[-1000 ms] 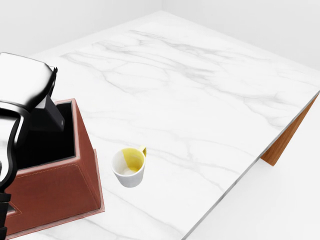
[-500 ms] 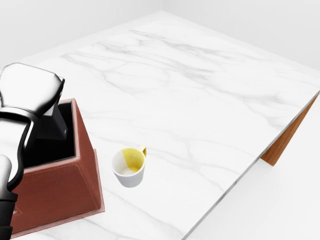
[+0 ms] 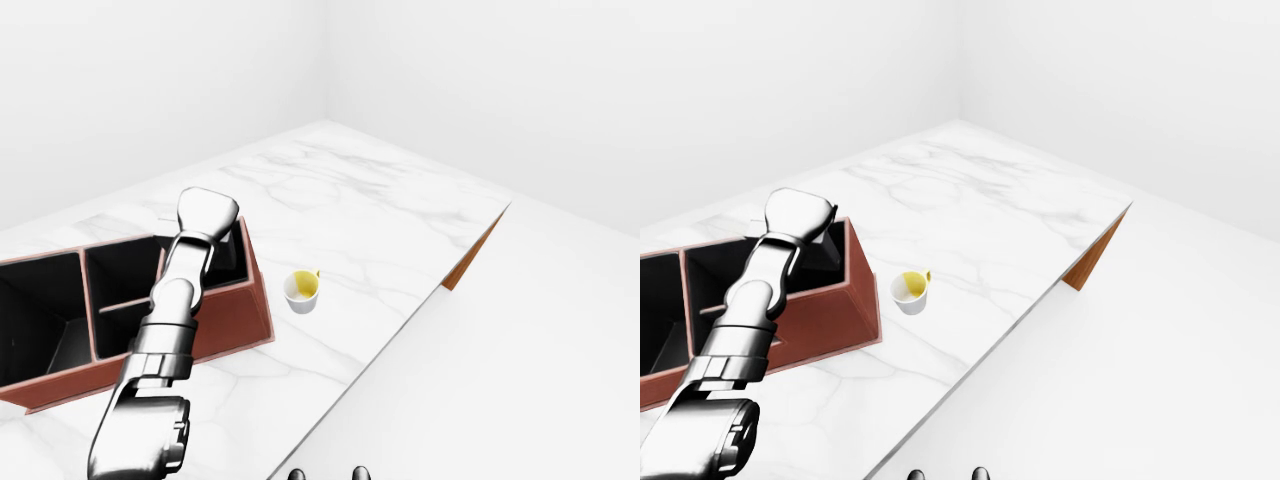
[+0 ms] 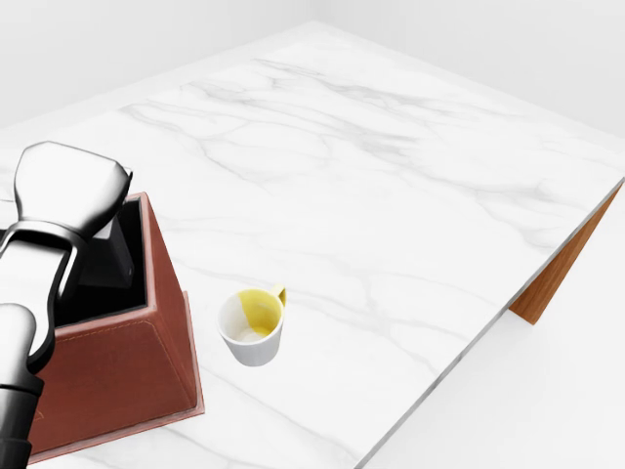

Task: Pick up the book and place it in the right compartment of the caddy.

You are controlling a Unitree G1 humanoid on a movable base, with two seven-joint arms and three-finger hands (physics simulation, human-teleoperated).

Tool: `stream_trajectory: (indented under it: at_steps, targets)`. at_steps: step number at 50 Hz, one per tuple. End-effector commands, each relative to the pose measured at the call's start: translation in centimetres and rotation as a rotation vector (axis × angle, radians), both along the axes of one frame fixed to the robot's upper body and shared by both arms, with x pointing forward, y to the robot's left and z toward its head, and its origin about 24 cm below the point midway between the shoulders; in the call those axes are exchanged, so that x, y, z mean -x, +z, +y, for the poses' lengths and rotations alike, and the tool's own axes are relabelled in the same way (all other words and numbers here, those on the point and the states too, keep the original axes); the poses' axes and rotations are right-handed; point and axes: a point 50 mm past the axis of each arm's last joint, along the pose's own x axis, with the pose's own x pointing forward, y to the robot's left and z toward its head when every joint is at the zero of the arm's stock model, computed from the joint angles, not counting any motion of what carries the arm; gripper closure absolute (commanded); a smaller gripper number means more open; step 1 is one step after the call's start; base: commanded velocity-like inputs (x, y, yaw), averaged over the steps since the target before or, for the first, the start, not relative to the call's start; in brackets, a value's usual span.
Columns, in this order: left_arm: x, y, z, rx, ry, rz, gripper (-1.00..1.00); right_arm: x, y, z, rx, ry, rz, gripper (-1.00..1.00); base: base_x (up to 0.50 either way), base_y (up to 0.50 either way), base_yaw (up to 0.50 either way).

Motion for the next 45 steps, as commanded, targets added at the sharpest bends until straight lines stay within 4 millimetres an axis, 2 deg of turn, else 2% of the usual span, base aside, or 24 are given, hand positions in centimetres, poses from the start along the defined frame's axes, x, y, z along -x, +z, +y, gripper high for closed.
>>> stream_trajectory:
  at_steps: [1,8,10,11,17,31,45]
  targets:
    - [0.0,0.5,0.1,-0.02,-0.001,-0.036,1.0,-0.1,-0.1,0.0,-0.002,0.002,0.003,-1.0,0.0,0.0,0.0]
    - [-0.1,0.7,0.2,-0.011,0.005,-0.044,1.0,-0.1,-0.1,0.0,-0.002,0.002,0.006,-1.0,0.0,0.0,0.0]
    - [0.1,1.0,0.2,-0.003,0.005,-0.057,-0.55,-0.1,-0.1,0.0,-0.002,0.001,0.006,-1.0,0.0,0.0,0.0]
    - [0.1,1.1,0.2,-0.001,0.003,-0.058,-1.0,-0.1,-0.1,0.0,-0.002,0.001,0.007,-1.0,0.0,0.0,0.0]
    - [0.4,2.0,0.3,0.012,0.001,-0.087,-1.0,-0.1,-0.1,0.0,-0.002,0.001,0.007,-1.0,0.0,0.0,0.0]
    - [2.9,8.0,0.7,0.097,0.009,-0.282,-1.0,-0.1,-0.1,0.0,0.0,0.0,0.007,-1.0,0.0,0.0,0.0]
    - [3.5,9.5,1.3,0.157,0.029,-0.355,-1.0,0.0,-0.1,0.0,-0.001,0.001,0.008,-1.0,0.0,0.0,0.0]
